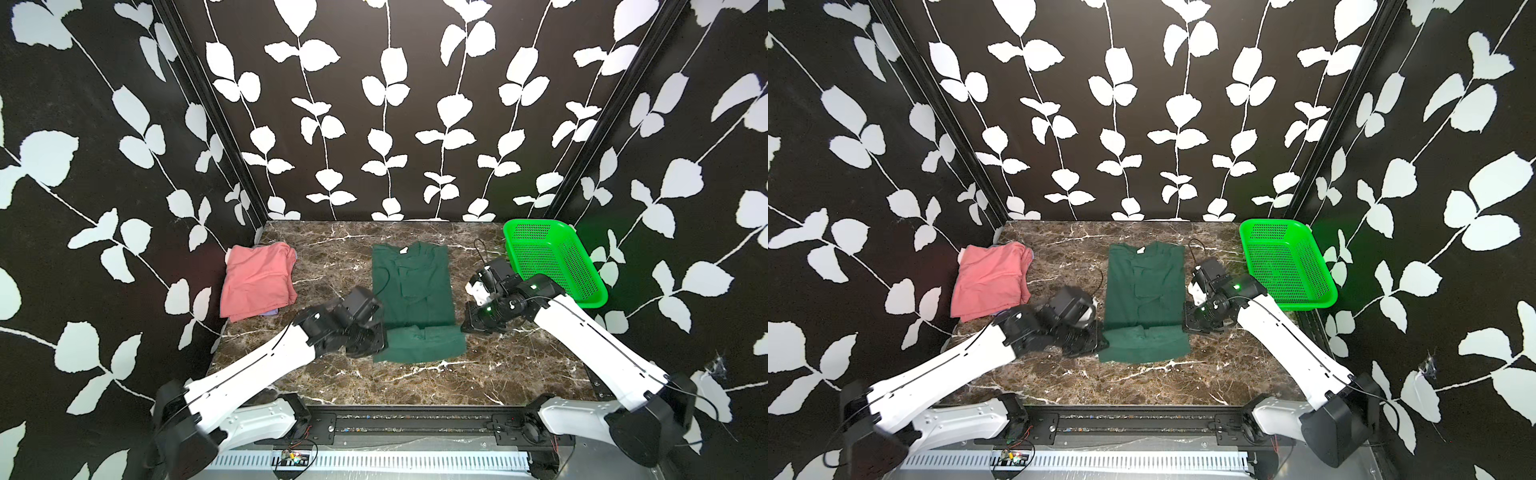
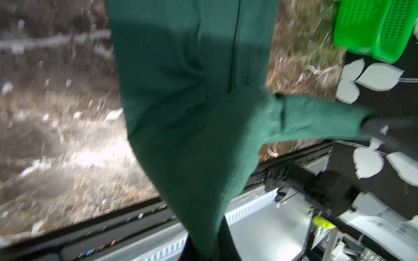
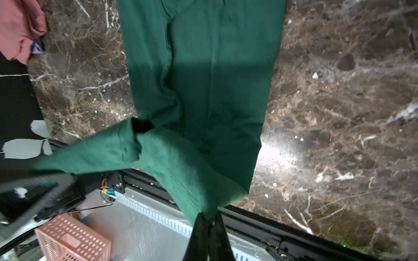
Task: Fold and stack t-shirts
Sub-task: Fold the T-shirt.
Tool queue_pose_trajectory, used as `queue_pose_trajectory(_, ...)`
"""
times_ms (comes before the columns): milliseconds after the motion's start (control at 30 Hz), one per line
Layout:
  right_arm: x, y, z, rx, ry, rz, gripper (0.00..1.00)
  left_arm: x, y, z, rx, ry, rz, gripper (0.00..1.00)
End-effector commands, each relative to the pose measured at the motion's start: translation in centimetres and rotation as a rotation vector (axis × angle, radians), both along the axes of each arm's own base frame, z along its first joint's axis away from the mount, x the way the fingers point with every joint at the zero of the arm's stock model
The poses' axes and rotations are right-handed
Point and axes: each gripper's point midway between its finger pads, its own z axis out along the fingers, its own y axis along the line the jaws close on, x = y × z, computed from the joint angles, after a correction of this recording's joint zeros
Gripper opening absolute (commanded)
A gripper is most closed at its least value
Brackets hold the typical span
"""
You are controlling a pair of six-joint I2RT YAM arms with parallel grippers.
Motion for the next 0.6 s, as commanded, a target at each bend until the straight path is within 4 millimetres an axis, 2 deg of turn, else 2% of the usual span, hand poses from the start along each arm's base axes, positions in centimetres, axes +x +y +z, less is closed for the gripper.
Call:
queue_pose_trajectory(0, 1.9, 0.4, 1.3, -0.018, -0.094, 0.055, 0.0, 3.1, -1.8, 2.4, -0.055, -0.081, -0.095, 0.0)
queue_pose_trajectory(100, 3.2, 0.3, 0.9, -0.052, -0.115, 0.07, 0.0, 5.6, -3.1, 2.6, -0.053, -0.076, -0.142, 0.0)
queue_pose_trajectory(167, 4.2, 0.6, 0.7, -0.066, -0.127, 0.08, 0.0, 6.4, -4.5, 2.5, -0.064, -0.06, -0.188, 0.0)
queue_pose_trajectory(200, 4.9, 0.8, 0.5, -0.069, -0.132, 0.086, 0.0, 7.6, -4.5, 2.5, -0.068, -0.055, -0.183, 0.0)
queue_pose_trajectory(233, 5.3, 0.8, 0.0, -0.076, -0.129, 0.089, 0.0, 7.9, -4.9, 2.4, -0.066, -0.049, -0.196, 0.0)
queue_pose_trajectory(267, 6.4, 1.3, 0.7, -0.065, -0.155, 0.088, 0.0, 8.2, -5.4, 2.3, -0.064, -0.04, -0.212, 0.0)
queue_pose_trajectory(333, 7.8, 1.8, 0.6, -0.058, -0.17, 0.093, 0.0, 8.6, -6.0, 2.0, -0.059, -0.023, -0.232, 0.0)
queue_pose_trajectory(433, 10.0, 2.0, -0.4, -0.076, -0.173, 0.101, 0.0, 9.0, -6.5, 2.0, -0.055, -0.011, -0.253, 0.0)
queue_pose_trajectory(567, 12.5, 1.2, -2.4, -0.164, -0.158, 0.124, 0.0, 9.0, -5.9, 1.8, -0.016, -0.007, -0.257, 0.0)
